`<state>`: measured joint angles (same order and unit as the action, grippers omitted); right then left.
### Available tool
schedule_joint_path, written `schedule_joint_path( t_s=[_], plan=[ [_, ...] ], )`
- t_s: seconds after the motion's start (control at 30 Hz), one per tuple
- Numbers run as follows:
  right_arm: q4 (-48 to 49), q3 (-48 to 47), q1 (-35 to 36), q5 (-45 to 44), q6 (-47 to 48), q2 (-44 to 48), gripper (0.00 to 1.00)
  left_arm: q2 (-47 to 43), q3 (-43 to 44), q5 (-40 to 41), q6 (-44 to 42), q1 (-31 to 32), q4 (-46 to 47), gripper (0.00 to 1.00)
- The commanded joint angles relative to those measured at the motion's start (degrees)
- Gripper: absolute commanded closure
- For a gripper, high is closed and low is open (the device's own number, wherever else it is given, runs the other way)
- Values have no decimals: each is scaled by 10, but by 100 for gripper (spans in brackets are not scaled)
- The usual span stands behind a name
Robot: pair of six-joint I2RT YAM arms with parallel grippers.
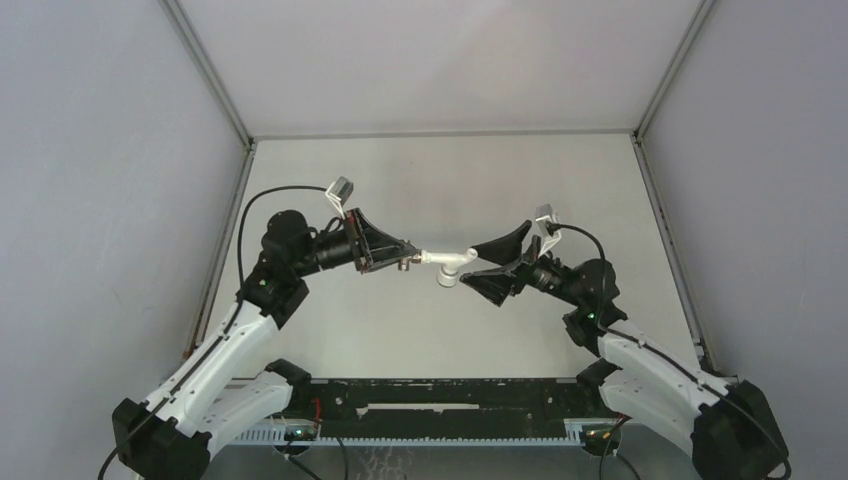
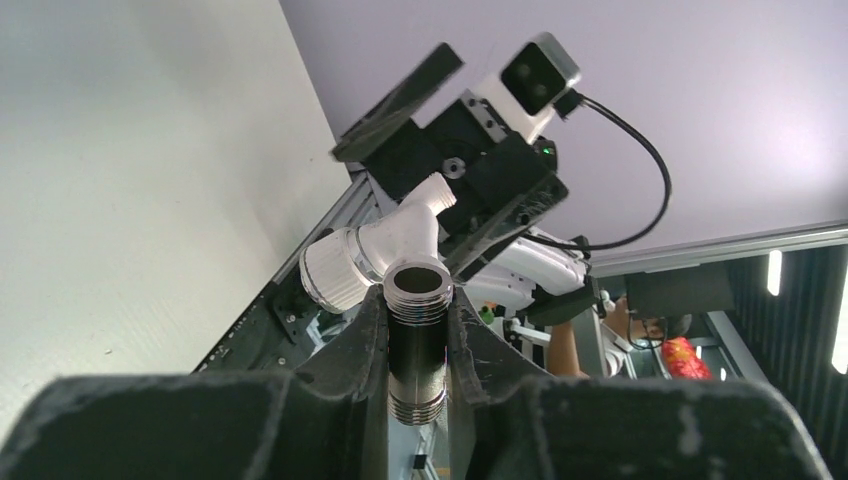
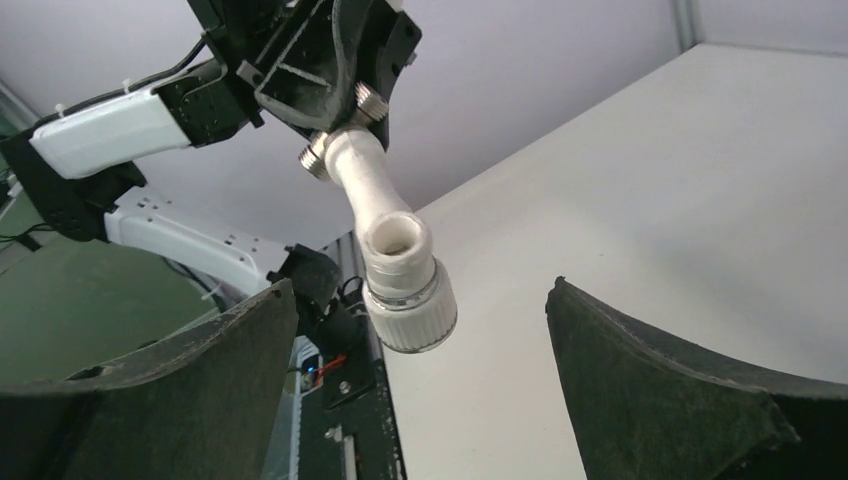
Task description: Install the water faucets
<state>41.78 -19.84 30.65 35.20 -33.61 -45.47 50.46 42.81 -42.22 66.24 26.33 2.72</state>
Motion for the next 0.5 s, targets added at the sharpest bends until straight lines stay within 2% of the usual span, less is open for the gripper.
schedule_joint_path(
  t_s=[0.0,0.27,0.37,0.47],
  plan=[
    [161,-30,-3,76,-71,-69,0,-2,24,-32,41,-3,85,100],
    [223,-56,24,83,-120,-137,4,3,13,-36,48,-3,130,100],
    [232,-77,23,99,-182,-165,19,6,12,-44,45,-3,129,100],
    [262,-88,26,108,-237,-194,47,7,11,-43,42,-3,127,100]
  ],
)
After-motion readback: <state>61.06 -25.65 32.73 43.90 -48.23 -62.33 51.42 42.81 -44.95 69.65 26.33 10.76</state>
